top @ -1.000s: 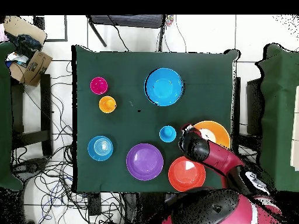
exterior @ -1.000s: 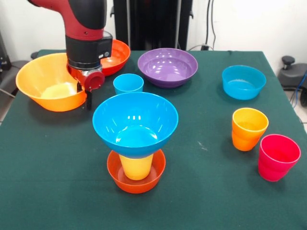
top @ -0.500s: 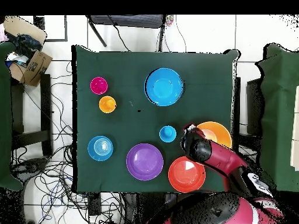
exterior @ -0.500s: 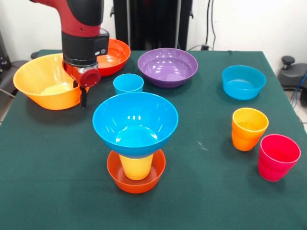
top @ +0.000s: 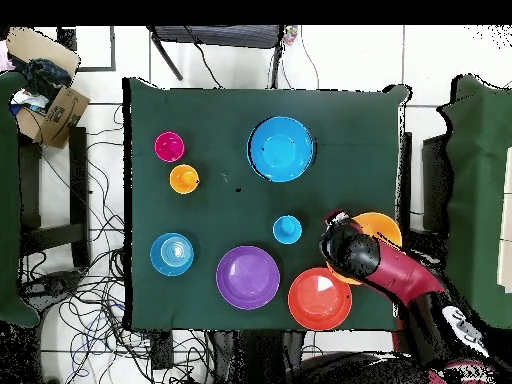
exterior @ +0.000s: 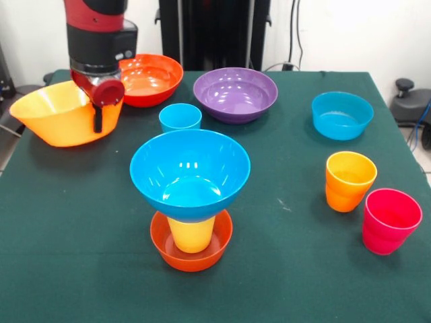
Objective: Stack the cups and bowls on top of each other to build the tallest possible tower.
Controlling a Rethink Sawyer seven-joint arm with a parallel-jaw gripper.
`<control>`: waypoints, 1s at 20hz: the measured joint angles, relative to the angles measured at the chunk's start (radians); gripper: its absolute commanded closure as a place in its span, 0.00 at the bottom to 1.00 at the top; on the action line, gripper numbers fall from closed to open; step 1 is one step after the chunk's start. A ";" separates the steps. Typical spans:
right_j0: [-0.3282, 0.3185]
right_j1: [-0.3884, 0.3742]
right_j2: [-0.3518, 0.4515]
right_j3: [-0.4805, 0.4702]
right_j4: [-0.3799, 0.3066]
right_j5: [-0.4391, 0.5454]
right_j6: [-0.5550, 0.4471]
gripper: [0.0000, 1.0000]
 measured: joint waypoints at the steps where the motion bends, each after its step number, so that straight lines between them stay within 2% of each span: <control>1: 0.000 -0.008 -0.001 0.000 0.000 0.009 0.000 1.00; 4: 0.001 -0.045 -0.002 0.000 0.000 0.044 0.000 1.00; 17: 0.012 -0.086 -0.002 0.000 0.000 0.122 0.000 1.00; 20: 0.020 -0.097 -0.002 -0.004 0.000 0.166 0.000 1.00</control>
